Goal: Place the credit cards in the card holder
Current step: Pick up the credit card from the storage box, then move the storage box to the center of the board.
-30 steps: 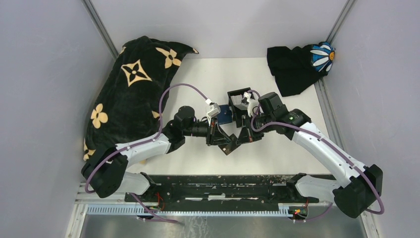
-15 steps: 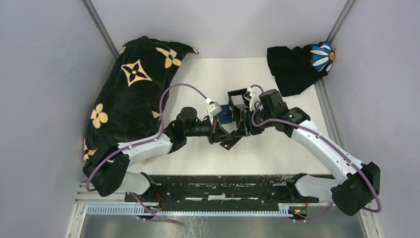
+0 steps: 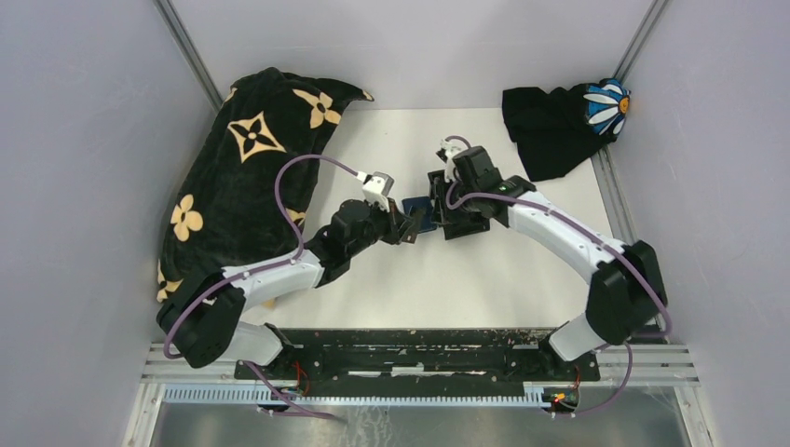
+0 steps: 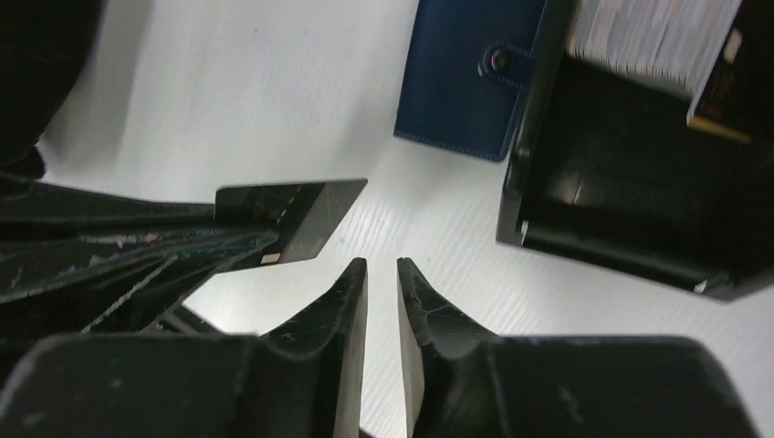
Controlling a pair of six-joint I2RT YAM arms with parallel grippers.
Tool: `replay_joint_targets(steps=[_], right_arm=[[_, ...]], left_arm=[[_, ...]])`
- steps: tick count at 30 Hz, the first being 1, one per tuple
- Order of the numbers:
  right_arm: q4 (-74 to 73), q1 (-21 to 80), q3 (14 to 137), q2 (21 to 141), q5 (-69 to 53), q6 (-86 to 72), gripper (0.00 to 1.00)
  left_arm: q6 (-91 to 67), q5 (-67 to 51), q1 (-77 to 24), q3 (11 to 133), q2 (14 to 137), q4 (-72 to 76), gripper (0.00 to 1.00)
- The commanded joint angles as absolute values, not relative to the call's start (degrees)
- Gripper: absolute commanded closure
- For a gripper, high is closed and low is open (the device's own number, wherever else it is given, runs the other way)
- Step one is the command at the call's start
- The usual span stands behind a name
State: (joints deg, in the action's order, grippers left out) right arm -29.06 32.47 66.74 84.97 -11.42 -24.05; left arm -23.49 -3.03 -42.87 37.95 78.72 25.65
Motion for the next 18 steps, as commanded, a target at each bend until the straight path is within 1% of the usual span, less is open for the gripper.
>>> replay_joint_targets(steps=[1, 4, 8, 14, 18], right_arm=[[-25.07, 34.84, 75.21, 92.83, -4.75, -21.35, 0.79], [-26.01, 35.60, 80.37, 99.07, -1.67, -20.27, 0.86], [-27.94, 36.11, 85.98, 106.38, 1.10, -18.79, 0.92], [-30.35, 36.15, 91.06, 113.53, 8.11, -16.34, 0.95], [-31.55, 36.17, 92.96, 116.11, 13.62, -14.79, 0.97]], left_arm=[[-27.96, 6.31, -41.50, 38.04, 80.67, 29.18, 0.97], [-29.53, 6.97, -39.68, 38.23, 82.48, 29.98, 0.97], [-32.76, 4.34, -36.40, 37.92, 84.78, 32.94, 0.97], [-35.37, -0.26, -33.90, 38.80, 88.94, 37.65, 0.97], [-36.62, -2.21, -33.52, 40.55, 91.97, 39.56, 0.97]])
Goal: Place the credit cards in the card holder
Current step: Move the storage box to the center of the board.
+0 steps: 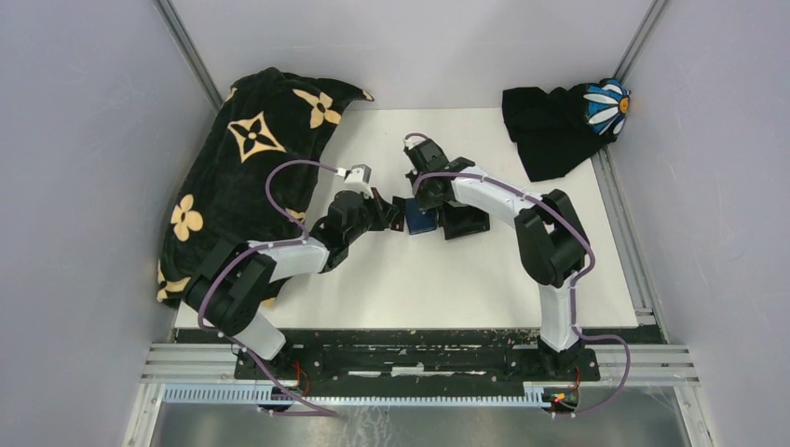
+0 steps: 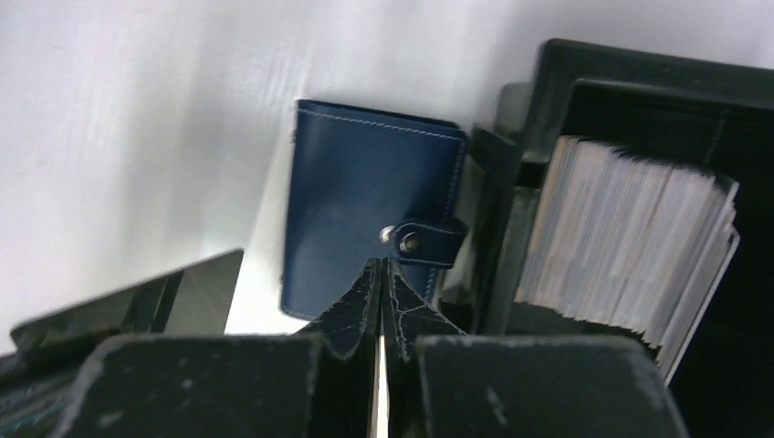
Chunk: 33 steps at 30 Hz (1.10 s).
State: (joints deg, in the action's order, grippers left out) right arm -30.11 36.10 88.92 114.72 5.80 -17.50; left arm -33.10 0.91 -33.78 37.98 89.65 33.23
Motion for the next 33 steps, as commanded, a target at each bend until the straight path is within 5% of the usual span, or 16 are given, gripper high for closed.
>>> replay_joint_targets(steps=[1, 25, 33], right_arm=[[-31.77, 36.07, 93.27, 116.37, 14.71, -14.45, 0.97], [-32.79, 29.23, 94.84, 120.39, 20.58, -11.99, 0.97], [-32.96, 29.25, 95.57, 117.36, 21.90, -10.93, 0.74]], left_arm=[[-36.98, -2.54, -33.56, 40.94, 92.67, 40.06, 0.97], [-47.46, -7.47, -31.49, 43.30, 104.36, 51.50, 0.97], [-52.20, -8.31, -29.72, 39.50, 104.39, 57.12, 0.97]])
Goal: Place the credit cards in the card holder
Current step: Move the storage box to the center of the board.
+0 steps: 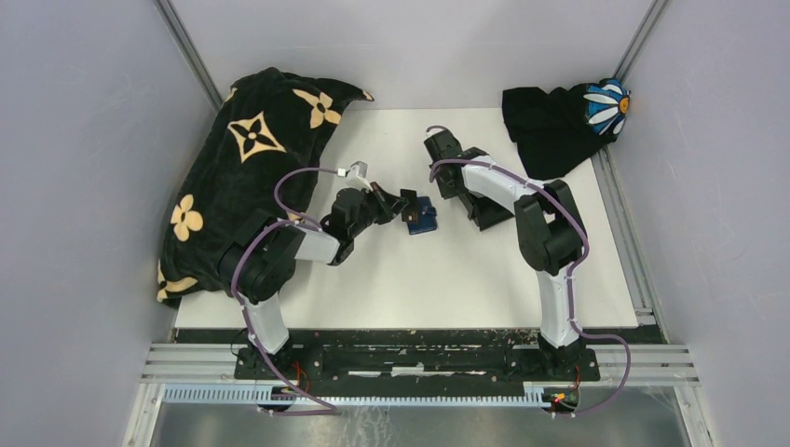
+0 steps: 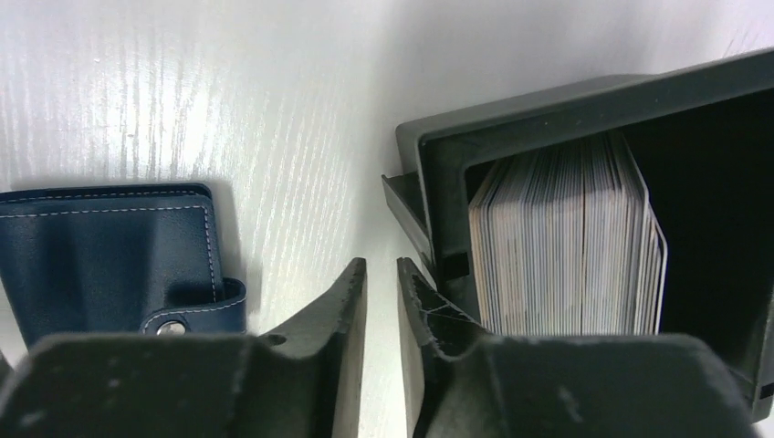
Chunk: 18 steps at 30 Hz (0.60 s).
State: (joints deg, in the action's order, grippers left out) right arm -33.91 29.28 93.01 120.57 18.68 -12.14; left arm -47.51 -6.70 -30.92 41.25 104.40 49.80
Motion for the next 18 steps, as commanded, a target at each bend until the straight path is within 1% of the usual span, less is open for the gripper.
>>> replay_joint_targets(steps=[1, 6, 13, 18], right_arm=[[-32.95, 29.15, 95.54, 116.92, 22.78, -10.53, 0.73], [-34.04, 28.24, 96.24, 116.07, 22.28, -10.48, 0.71], [-29.61, 30.41, 91.11, 110.49, 13.79, -12.50, 0.69], [-32.79, 32.37, 94.52, 114.41, 14.27, -12.90, 0.69]], left_arm=[[-53.05, -8.75, -29.51, 38.94, 104.46, 58.00, 0.97], [-55.59, -10.41, -29.09, 37.00, 104.60, 61.77, 0.97], [-58.57, -9.93, -29.04, 33.39, 105.47, 67.46, 0.97], [-58.90, -8.08, -29.01, 31.38, 106.32, 69.71, 0.97]])
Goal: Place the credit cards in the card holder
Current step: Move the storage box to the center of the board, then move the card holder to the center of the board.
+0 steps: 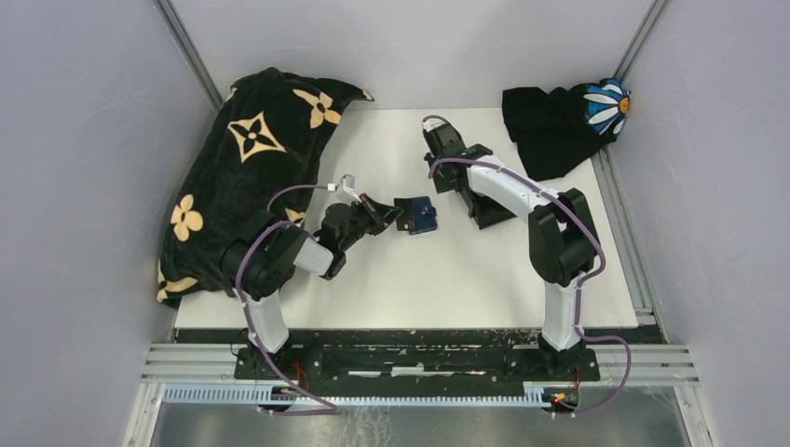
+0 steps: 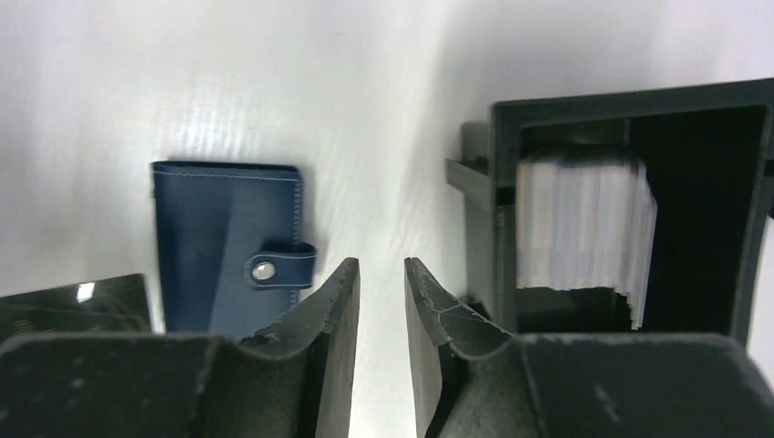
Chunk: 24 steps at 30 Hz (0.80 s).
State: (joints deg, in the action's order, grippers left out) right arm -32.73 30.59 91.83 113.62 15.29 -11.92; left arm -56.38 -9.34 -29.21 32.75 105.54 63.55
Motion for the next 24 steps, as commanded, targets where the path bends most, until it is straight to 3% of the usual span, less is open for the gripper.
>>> replay_joint_targets(steps=[1, 24], right_arm=[[-32.89, 32.45, 94.72, 115.21, 14.81, -13.18, 0.69], [-29.75, 35.23, 91.23, 121.61, 10.60, -17.03, 0.71]], left_arm=[[-58.78, -7.65, -29.06, 30.92, 106.28, 69.85, 0.97], [-56.15, -2.43, -28.92, 22.68, 98.02, 69.00, 0.97]])
